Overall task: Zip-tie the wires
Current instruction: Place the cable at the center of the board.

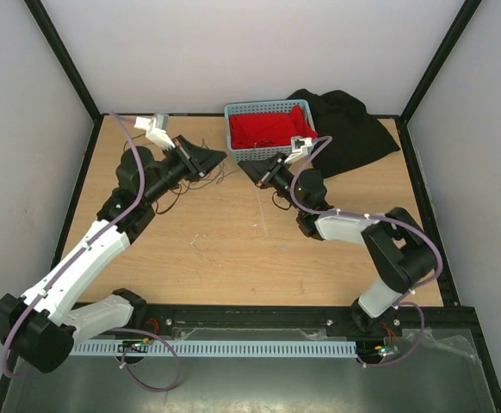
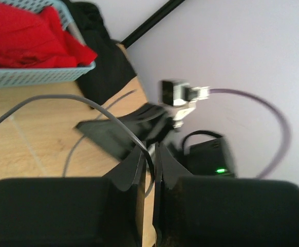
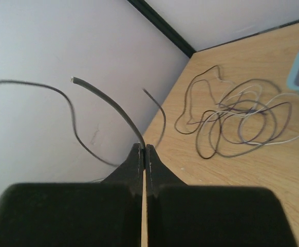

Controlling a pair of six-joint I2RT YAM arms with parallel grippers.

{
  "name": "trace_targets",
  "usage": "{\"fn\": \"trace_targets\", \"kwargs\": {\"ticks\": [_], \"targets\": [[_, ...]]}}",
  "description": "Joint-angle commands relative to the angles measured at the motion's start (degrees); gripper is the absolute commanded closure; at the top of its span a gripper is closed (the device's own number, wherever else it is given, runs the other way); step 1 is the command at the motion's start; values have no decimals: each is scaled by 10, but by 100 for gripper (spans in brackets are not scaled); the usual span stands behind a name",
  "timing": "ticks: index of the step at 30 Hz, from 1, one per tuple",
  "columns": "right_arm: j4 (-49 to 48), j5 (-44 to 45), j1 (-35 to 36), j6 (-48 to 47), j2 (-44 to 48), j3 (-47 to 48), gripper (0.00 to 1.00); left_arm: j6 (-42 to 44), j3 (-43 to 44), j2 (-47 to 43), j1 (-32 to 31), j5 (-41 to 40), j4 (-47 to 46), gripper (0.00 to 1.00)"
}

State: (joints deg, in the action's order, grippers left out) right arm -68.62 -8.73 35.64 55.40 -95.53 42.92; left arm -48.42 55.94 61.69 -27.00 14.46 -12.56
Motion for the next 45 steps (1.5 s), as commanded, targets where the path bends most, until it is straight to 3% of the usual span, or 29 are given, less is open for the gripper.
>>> {"fn": "trace_targets", "kwargs": {"ticks": [1, 8, 10, 15, 20, 27, 32, 40, 45], "targets": [[147, 27, -2, -158, 86, 15, 100, 29, -63, -27, -1, -65, 19, 88], [339, 3, 5, -281, 148, 20, 100, 41, -177, -26, -3, -150, 35, 81], [380, 0, 10, -305, 155, 19, 100, 42, -192, -6, -7, -140, 35, 72], [434, 50, 10, -348, 188, -22, 100, 40, -228, 24, -13, -130, 37, 34], [483, 66, 11, -375, 218, -47, 100, 79, -228, -11, -11, -186, 96, 18], [497, 89, 11, -399, 245, -97, 100, 167, -171, -57, -12, -238, 196, 11], [504, 99, 11, -407, 252, -111, 100, 206, -161, -55, -6, -265, 214, 6], [509, 106, 11, -415, 260, -120, 100, 331, -79, 95, -5, -172, 225, 6], [510, 108, 10, -417, 267, -125, 100, 391, -15, 193, -17, -160, 238, 8]]}}
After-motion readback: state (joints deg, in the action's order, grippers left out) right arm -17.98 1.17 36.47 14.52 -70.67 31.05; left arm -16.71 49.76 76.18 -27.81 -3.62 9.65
